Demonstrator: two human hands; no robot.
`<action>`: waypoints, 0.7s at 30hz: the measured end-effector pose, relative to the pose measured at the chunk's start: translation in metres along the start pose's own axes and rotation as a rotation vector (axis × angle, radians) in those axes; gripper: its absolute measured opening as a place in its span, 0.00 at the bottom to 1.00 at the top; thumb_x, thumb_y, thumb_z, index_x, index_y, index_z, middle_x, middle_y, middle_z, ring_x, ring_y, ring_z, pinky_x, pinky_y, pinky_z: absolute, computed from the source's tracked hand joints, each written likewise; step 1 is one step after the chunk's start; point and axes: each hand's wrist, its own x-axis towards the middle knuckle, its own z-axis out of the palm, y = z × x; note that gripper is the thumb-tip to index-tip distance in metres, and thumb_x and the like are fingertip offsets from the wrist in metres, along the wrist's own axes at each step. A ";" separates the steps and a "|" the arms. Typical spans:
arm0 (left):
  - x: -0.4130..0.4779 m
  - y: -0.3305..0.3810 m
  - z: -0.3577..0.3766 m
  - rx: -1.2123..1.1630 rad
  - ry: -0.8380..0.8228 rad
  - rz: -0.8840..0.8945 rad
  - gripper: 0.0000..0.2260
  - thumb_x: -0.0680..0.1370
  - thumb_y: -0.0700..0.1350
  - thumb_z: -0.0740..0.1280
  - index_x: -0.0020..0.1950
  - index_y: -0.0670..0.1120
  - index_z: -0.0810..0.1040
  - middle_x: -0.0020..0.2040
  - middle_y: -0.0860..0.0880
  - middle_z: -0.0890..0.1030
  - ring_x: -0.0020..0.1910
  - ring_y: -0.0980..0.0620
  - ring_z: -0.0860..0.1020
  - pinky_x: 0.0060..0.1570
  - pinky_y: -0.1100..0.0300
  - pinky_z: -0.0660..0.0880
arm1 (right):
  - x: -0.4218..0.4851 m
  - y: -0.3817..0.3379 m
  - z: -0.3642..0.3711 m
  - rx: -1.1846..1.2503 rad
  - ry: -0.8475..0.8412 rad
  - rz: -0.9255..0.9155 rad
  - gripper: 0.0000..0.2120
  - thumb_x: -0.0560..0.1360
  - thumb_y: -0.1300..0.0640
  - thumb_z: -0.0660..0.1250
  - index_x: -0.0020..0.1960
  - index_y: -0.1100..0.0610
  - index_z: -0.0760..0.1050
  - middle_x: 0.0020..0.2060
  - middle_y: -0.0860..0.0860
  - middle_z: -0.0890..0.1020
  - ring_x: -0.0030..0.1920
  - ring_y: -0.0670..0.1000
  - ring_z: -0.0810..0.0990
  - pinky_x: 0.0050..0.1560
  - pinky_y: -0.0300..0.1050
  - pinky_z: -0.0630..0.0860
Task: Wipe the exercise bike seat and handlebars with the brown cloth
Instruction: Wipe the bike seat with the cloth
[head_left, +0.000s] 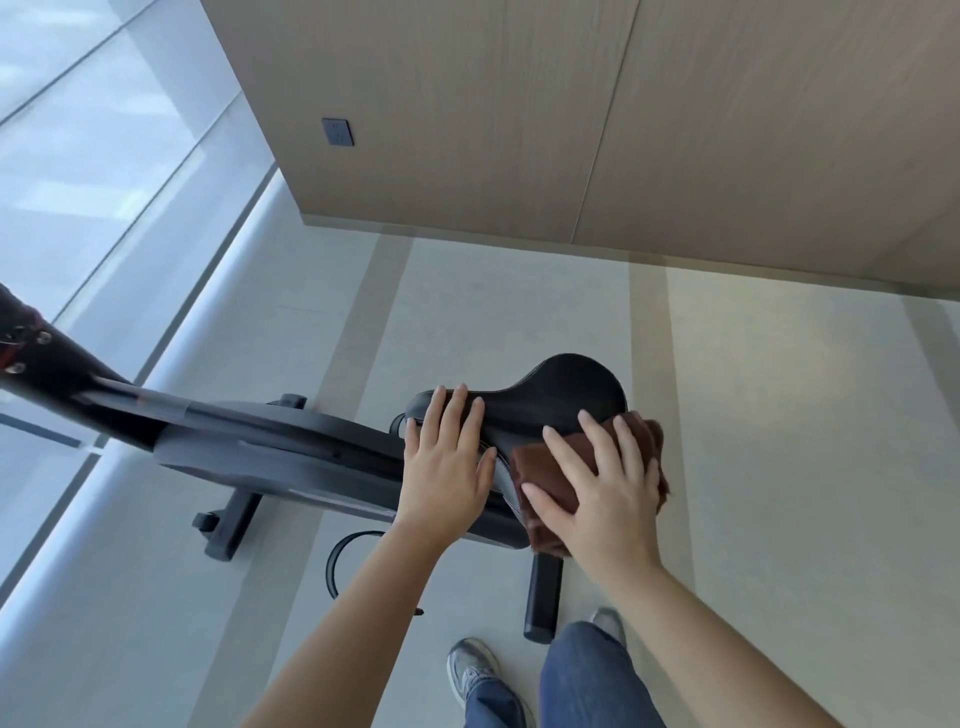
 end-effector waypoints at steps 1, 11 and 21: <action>0.000 -0.001 -0.001 -0.001 -0.006 0.002 0.23 0.74 0.45 0.68 0.67 0.38 0.70 0.68 0.38 0.69 0.69 0.37 0.64 0.60 0.37 0.65 | 0.009 0.002 0.000 0.018 -0.001 0.005 0.25 0.69 0.41 0.68 0.63 0.49 0.74 0.66 0.57 0.73 0.68 0.65 0.66 0.55 0.73 0.68; 0.001 -0.007 0.000 -0.055 -0.064 -0.044 0.24 0.78 0.51 0.61 0.72 0.45 0.63 0.74 0.46 0.60 0.74 0.47 0.52 0.70 0.45 0.54 | 0.080 0.028 0.003 0.066 -0.096 0.103 0.25 0.73 0.37 0.58 0.67 0.46 0.68 0.71 0.52 0.65 0.71 0.60 0.57 0.63 0.66 0.63; 0.000 -0.002 0.002 -0.031 -0.068 -0.065 0.24 0.79 0.50 0.60 0.73 0.44 0.61 0.74 0.45 0.59 0.74 0.46 0.51 0.69 0.44 0.51 | 0.016 0.011 -0.002 0.096 0.019 0.036 0.25 0.70 0.43 0.68 0.65 0.50 0.73 0.67 0.58 0.71 0.68 0.67 0.64 0.56 0.71 0.68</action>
